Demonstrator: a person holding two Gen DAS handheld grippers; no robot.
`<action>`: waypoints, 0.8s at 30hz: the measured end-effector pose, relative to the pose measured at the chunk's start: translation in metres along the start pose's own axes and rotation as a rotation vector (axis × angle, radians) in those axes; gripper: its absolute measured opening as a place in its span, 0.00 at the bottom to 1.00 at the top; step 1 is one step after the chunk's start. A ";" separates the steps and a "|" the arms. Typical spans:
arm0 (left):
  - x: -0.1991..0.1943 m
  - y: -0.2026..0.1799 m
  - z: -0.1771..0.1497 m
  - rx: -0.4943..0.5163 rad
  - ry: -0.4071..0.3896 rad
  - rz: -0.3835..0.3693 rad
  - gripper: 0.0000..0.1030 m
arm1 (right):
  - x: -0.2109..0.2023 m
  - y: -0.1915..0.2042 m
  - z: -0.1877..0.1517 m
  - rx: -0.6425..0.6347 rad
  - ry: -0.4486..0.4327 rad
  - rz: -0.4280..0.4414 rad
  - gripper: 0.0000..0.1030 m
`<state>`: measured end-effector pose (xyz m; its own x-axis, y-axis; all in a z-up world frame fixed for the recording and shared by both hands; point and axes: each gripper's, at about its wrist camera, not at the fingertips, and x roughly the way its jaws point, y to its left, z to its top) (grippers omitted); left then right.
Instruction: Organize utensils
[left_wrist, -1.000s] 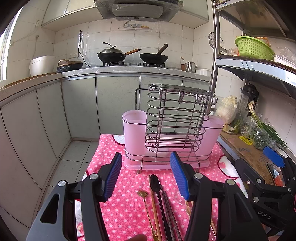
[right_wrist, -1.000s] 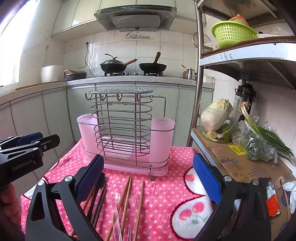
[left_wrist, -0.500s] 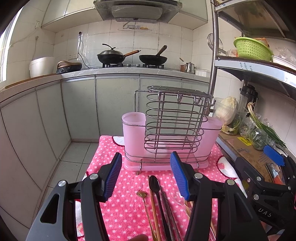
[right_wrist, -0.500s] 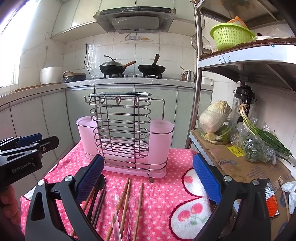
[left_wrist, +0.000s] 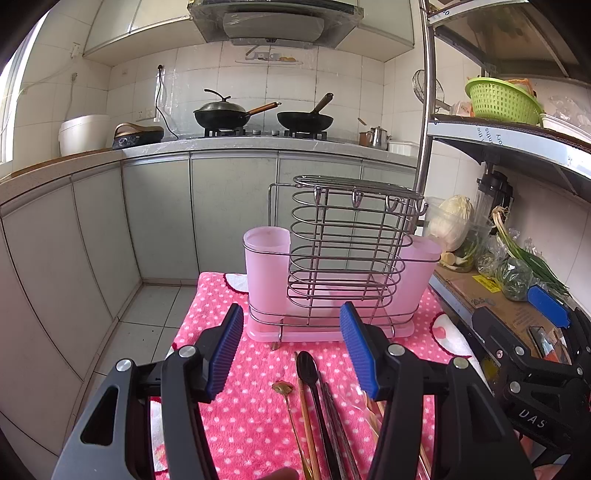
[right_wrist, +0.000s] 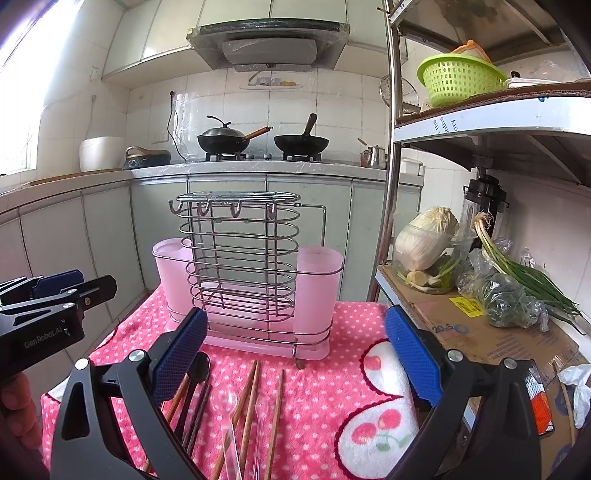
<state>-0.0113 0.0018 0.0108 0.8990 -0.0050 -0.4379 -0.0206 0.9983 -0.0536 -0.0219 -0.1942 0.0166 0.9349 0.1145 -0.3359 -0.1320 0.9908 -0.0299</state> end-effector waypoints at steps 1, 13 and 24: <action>0.000 0.000 0.000 0.000 0.001 0.000 0.52 | 0.000 -0.001 0.000 0.001 -0.001 -0.001 0.95; 0.012 0.007 -0.006 0.006 0.047 0.005 0.52 | 0.010 -0.010 -0.005 0.026 0.034 -0.007 0.95; 0.045 0.035 -0.006 -0.024 0.198 0.006 0.53 | 0.043 -0.021 -0.016 0.054 0.191 0.028 0.95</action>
<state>0.0253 0.0364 -0.0163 0.7951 -0.0122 -0.6064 -0.0385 0.9968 -0.0706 0.0152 -0.2114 -0.0125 0.8509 0.1313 -0.5087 -0.1343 0.9905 0.0309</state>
